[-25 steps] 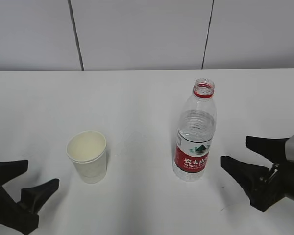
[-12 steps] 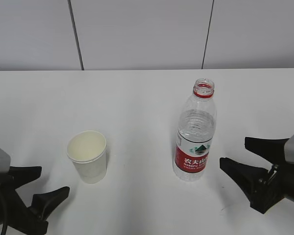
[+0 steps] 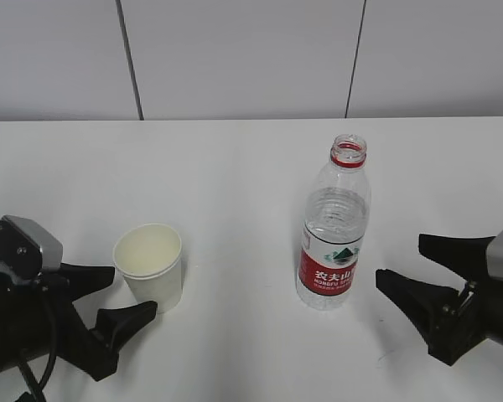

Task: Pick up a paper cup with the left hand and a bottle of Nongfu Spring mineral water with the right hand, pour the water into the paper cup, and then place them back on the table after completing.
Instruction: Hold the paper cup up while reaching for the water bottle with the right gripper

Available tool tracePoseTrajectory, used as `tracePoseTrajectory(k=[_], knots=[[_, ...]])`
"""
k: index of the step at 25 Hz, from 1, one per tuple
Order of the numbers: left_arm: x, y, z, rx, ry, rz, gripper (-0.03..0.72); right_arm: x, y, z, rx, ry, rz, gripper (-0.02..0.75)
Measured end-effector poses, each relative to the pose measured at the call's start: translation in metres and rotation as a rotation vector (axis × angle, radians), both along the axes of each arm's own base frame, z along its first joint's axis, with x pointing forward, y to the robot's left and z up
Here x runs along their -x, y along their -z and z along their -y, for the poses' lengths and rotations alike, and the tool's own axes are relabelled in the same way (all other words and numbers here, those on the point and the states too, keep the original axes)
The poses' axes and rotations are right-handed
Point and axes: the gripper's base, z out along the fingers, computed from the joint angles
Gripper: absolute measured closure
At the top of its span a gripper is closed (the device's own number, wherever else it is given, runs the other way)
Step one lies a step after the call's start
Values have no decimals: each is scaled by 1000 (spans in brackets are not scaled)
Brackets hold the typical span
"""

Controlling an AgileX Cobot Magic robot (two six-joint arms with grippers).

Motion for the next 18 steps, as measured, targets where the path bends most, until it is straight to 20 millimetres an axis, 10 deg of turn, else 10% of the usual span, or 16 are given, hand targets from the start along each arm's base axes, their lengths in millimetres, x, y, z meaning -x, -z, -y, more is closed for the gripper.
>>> tracePoseTrajectory(k=[18], knots=[[-33,12,14,52,37,-10,104,0,0,0,1,-1,1,152]])
